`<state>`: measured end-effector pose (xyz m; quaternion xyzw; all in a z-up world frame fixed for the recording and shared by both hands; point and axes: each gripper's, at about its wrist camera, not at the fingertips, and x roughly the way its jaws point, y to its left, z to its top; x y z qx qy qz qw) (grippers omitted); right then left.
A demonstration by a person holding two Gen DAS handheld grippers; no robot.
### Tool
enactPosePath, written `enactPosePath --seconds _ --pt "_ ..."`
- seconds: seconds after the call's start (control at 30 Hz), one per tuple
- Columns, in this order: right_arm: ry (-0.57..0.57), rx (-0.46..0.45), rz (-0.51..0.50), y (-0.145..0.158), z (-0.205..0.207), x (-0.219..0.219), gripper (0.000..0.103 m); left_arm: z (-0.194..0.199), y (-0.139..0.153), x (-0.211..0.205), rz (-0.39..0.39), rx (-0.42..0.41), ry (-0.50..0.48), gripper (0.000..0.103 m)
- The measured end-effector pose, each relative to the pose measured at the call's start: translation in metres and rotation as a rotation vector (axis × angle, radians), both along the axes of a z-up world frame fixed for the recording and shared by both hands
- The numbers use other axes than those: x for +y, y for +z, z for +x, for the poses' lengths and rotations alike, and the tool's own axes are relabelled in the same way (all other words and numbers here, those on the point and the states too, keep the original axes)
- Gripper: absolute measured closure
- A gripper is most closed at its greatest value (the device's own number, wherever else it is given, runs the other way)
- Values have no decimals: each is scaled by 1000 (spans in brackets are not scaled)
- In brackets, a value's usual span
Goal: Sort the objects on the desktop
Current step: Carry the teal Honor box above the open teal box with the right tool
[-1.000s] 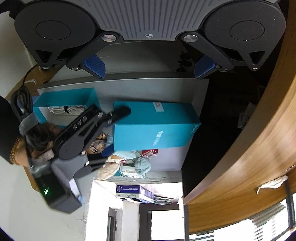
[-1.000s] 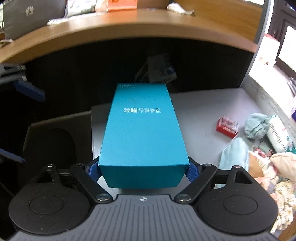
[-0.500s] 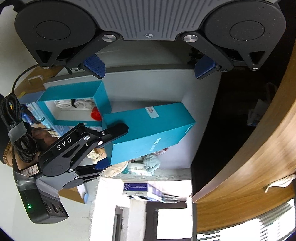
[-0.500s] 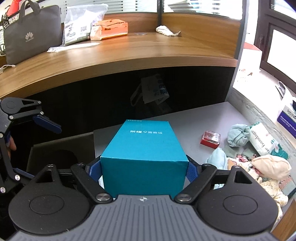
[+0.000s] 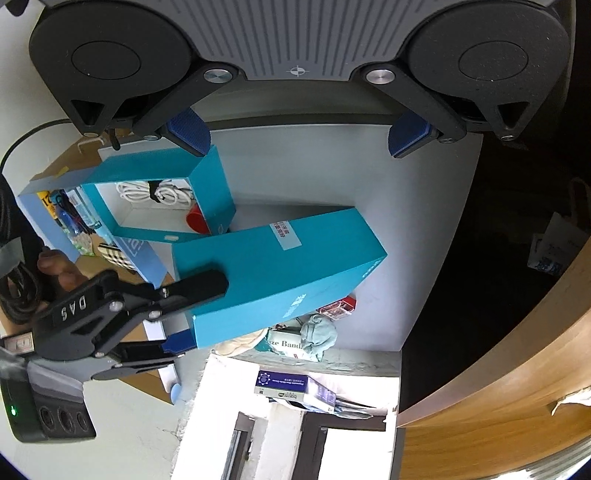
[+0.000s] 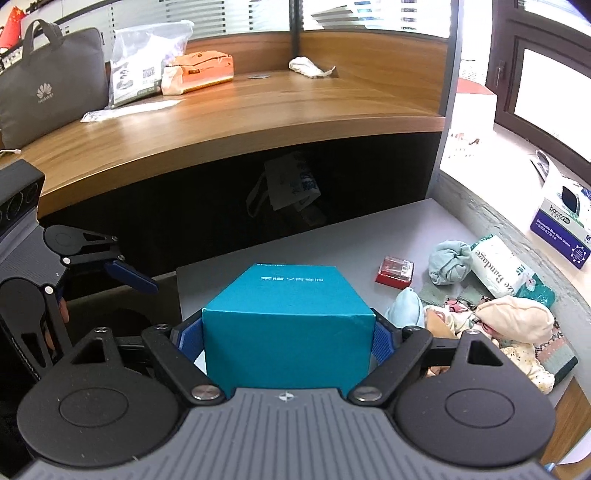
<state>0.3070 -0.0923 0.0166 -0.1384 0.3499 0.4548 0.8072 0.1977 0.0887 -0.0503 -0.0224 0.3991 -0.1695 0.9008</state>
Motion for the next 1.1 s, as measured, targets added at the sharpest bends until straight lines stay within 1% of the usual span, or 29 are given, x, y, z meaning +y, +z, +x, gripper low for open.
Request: enactPosePath --seconds 0.1,0.2,0.33,0.47,0.57,0.63,0.73,0.87,0.9,0.97,1.03,1.07,1.1 --pt "-2 6 19 3 -1 0 13 2 -3 2 -3 -8 -7 0" --pt "4 1 26 8 -3 1 13 5 -7 5 -11 -48 -28 0" --pt "-2 3 49 18 -3 -2 13 16 -14 4 13 -72 -35 0" --pt "-2 4 82 30 -7 -10 14 23 -17 4 -22 -76 -63 0" --pt "-5 -16 85 39 -13 -18 14 25 -15 3 -49 -88 -136 1" --pt "6 -17 104 44 -18 -27 13 27 -13 5 -88 -102 -191 2" --pt "14 -13 137 50 -26 -43 13 26 -7 9 -159 -147 -258 3" --pt "13 -17 189 56 -45 -72 13 26 -1 9 -233 -191 -348 3" --pt "11 -21 201 57 -50 -79 13 28 -2 9 -263 -202 -376 3" --pt "-1 -34 215 60 -58 -92 13 33 -5 13 -364 -223 -431 3" --pt "-14 -42 221 62 -65 -103 13 44 -9 16 -460 -192 -427 3" --pt "-20 -43 224 62 -67 -108 13 49 -10 17 -495 -180 -423 3" --pt "-23 -43 226 62 -69 -113 13 54 -9 15 -489 -179 -414 3"
